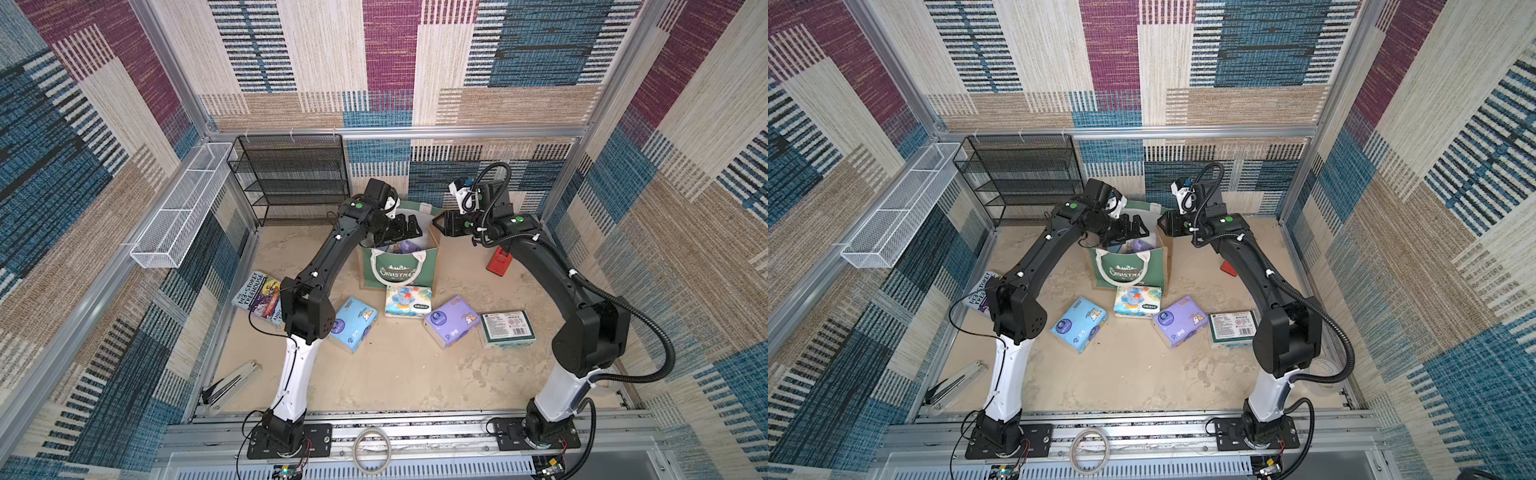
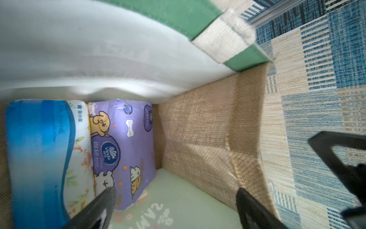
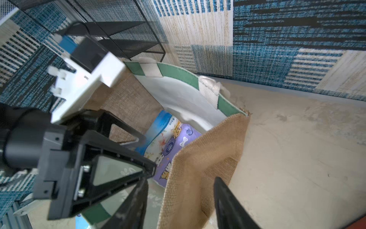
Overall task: Put tissues into the canvas bag
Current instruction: Place the pack of facial tissues in the canvas bag, then move the pack of facial tissues to the center of the board.
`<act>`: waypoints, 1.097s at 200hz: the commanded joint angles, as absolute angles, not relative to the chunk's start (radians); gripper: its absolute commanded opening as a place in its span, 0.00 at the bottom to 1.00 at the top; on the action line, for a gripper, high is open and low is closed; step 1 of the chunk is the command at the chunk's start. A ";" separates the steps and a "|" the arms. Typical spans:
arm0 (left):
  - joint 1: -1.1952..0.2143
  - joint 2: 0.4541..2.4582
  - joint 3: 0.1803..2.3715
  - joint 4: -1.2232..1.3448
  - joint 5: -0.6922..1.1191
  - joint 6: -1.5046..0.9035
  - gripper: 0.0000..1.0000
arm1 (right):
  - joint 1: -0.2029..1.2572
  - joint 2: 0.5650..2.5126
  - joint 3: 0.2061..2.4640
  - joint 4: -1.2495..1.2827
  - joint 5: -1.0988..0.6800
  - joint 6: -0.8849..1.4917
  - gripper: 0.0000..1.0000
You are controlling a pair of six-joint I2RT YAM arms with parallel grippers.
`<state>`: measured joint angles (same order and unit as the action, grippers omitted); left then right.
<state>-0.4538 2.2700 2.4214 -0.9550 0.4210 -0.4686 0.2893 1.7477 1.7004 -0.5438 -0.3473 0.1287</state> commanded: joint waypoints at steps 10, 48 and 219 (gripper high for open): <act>-0.468 2.206 2.407 -0.958 0.359 -0.438 0.99 | 0.285 1.679 1.629 -0.467 -0.299 0.101 0.71; -0.489 2.090 2.303 -0.891 0.306 -0.419 0.99 | 0.274 1.579 1.491 -0.434 -0.217 0.072 0.88; -0.773 1.686 1.738 -0.557 0.024 -0.222 0.99 | -0.054 0.980 0.741 -0.327 -0.099 0.359 0.99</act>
